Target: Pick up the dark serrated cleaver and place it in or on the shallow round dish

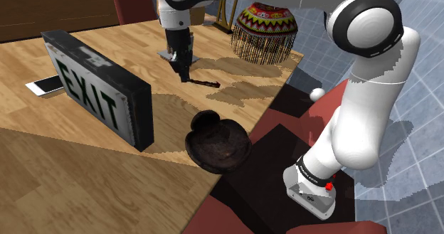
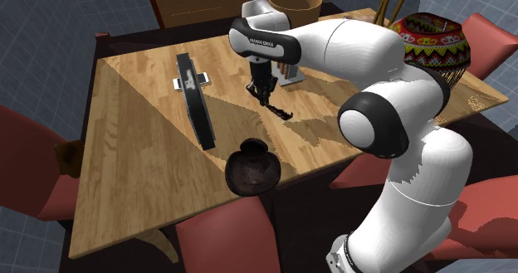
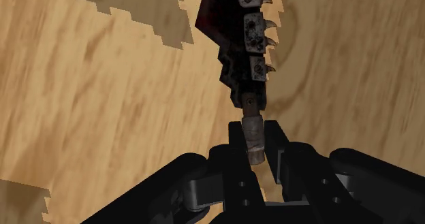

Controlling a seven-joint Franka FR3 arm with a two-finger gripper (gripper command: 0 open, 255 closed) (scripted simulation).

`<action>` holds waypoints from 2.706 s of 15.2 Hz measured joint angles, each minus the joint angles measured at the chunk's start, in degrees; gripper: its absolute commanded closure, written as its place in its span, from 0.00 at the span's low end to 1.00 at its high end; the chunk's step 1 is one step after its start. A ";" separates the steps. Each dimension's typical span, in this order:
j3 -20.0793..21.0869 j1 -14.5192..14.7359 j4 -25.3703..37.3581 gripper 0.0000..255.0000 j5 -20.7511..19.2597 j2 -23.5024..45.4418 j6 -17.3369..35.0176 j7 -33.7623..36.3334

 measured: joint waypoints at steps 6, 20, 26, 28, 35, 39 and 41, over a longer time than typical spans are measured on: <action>0.03 0.00 4.13 1.00 0.06 -0.39 -4.51 0.14; 0.90 1.22 8.63 1.00 0.82 -2.90 -11.38 2.45; 3.29 4.01 -3.33 1.00 3.30 -11.46 -7.45 7.56; 4.11 4.85 -7.97 1.00 4.36 -14.92 -6.05 9.09; 8.23 9.01 -15.82 1.00 8.12 -21.55 -3.66 16.70; 9.30 10.02 -19.57 1.00 9.22 -23.52 -1.52 18.30; 9.50 10.18 -20.94 1.00 9.28 -23.39 -0.01 18.40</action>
